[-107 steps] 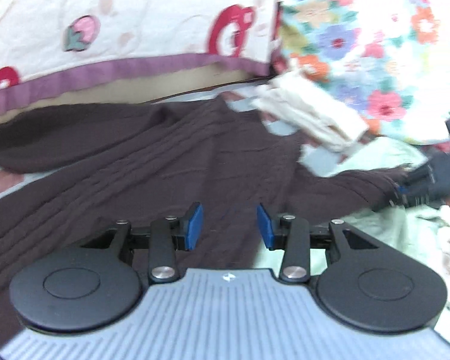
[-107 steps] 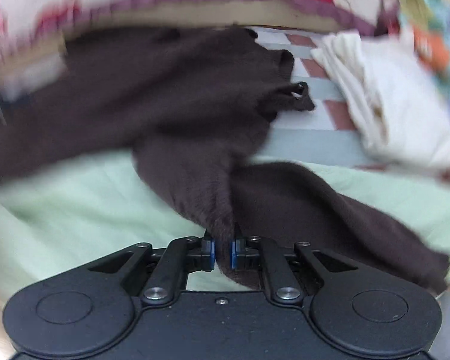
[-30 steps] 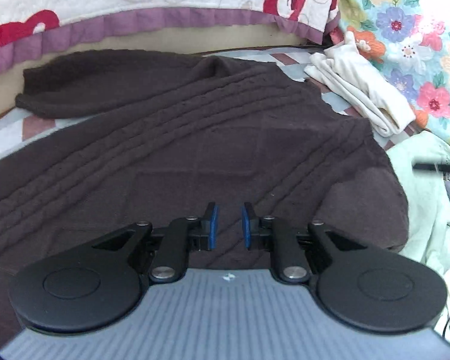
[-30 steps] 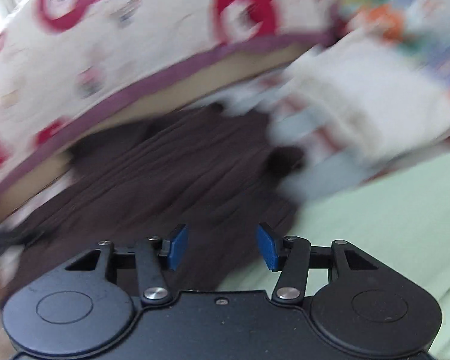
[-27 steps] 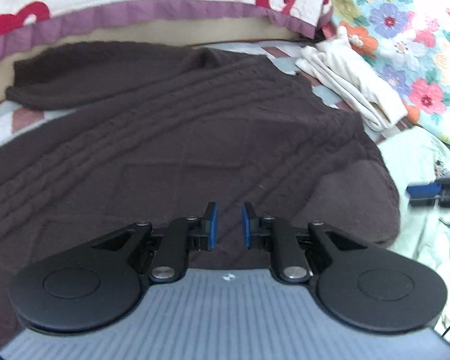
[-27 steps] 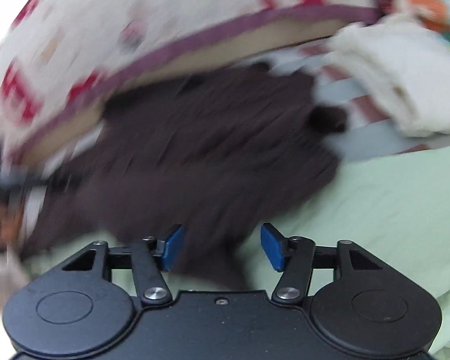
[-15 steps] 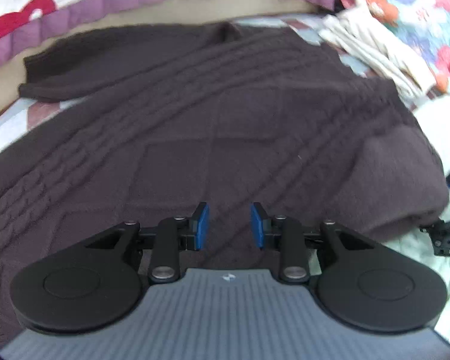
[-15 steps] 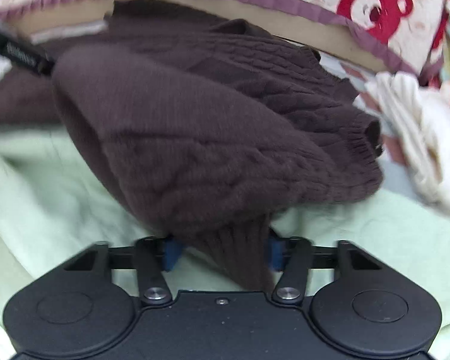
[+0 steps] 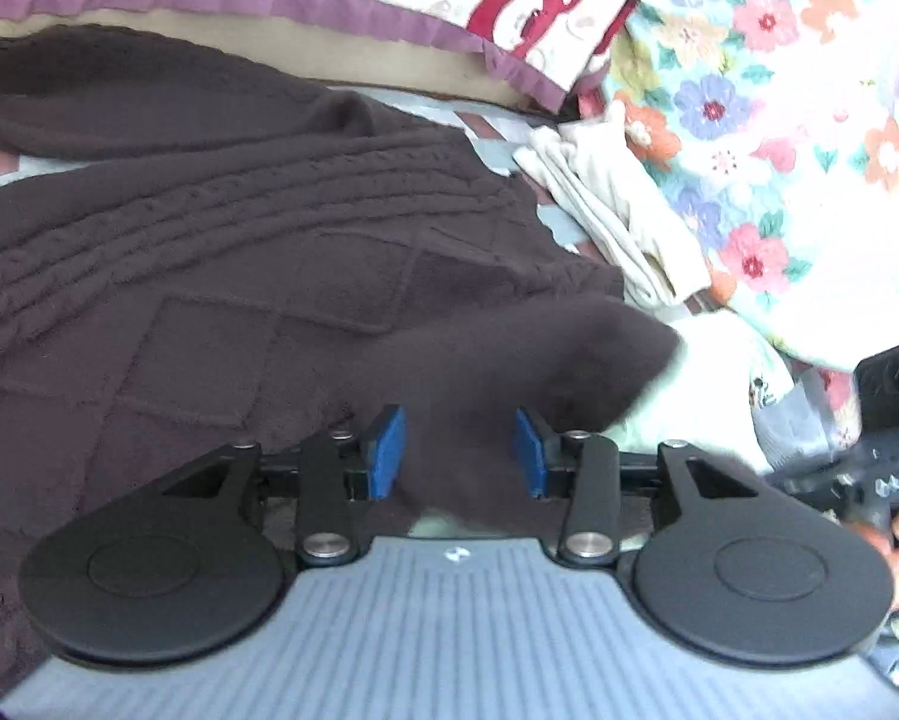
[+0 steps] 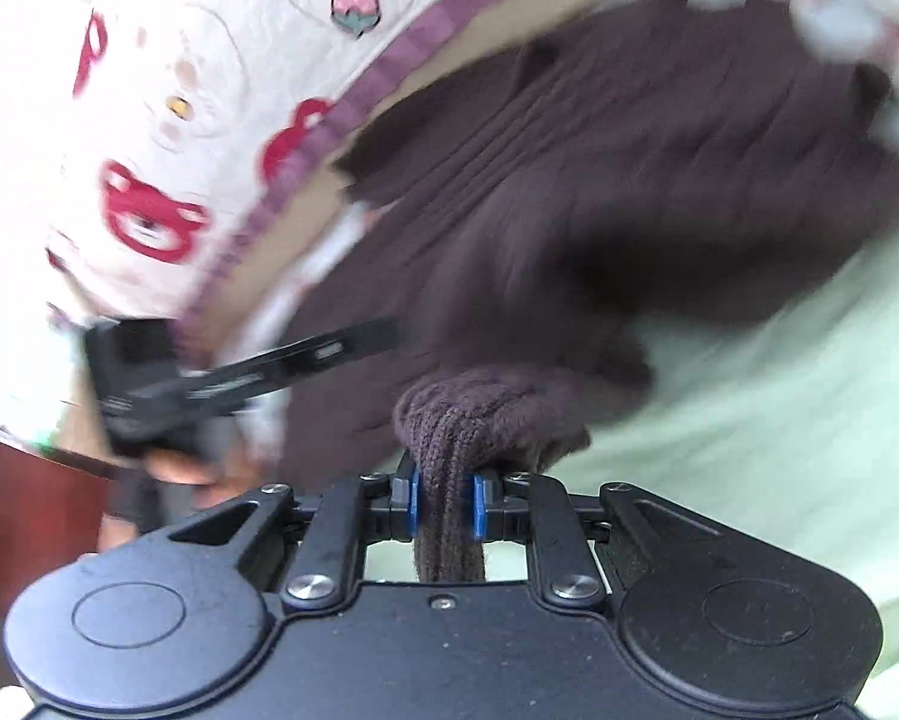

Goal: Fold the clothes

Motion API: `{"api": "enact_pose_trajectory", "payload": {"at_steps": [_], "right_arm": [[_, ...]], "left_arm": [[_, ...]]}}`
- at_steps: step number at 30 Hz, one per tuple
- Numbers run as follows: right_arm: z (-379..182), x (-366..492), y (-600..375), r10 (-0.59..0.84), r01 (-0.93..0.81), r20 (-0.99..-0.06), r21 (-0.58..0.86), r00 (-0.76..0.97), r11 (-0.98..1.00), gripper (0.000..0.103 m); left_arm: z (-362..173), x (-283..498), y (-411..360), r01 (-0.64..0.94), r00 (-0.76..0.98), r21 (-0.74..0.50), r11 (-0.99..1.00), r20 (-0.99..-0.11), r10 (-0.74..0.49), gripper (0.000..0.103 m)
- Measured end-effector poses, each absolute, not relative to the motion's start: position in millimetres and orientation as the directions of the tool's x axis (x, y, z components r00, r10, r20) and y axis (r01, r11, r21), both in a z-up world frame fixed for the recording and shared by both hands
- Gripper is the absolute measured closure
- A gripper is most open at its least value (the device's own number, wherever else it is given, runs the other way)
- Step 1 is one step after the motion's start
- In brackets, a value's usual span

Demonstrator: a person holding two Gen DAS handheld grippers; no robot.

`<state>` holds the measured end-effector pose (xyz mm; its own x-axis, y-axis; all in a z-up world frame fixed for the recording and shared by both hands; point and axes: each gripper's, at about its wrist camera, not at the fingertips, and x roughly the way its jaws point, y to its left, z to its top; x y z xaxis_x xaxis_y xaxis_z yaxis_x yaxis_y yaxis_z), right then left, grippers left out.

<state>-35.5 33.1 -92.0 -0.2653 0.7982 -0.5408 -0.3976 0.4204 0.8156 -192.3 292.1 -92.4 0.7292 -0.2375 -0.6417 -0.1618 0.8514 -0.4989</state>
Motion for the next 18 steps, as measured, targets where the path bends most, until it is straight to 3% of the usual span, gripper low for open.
{"api": "enact_pose_trajectory", "payload": {"at_steps": [4,8,13,15,18], "right_arm": [[-102.4,-56.1,55.4,0.815,-0.239,-0.433,0.900,-0.386,0.365,0.084],[-92.2,-75.4,82.6,0.802,-0.262,-0.392,0.917,-0.450,0.301,0.084],[-71.5,-108.0,116.4,0.758,-0.299,-0.297,0.944,-0.581,0.140,0.084],[-64.4,-127.2,128.1,0.690,-0.390,-0.339,0.917,-0.640,0.089,0.082],[-61.0,-153.9,126.6,0.562,-0.607,-0.550,0.788,-0.618,0.103,0.070]], "left_arm": [[-83.1,-193.8,285.9,-0.098,0.741,-0.482,0.871,-0.619,-0.259,0.062],[-69.9,-197.8,276.3,-0.033,0.747,-0.406,0.913,-0.616,-0.248,0.061],[-63.7,-198.9,291.0,-0.092,0.760,-0.371,0.924,-0.626,-0.176,0.059],[-65.2,-199.7,299.1,-0.140,0.756,-0.361,0.922,-0.640,-0.137,0.059],[-72.1,-199.8,305.2,-0.214,0.732,-0.314,0.925,-0.678,-0.060,0.059]]}}
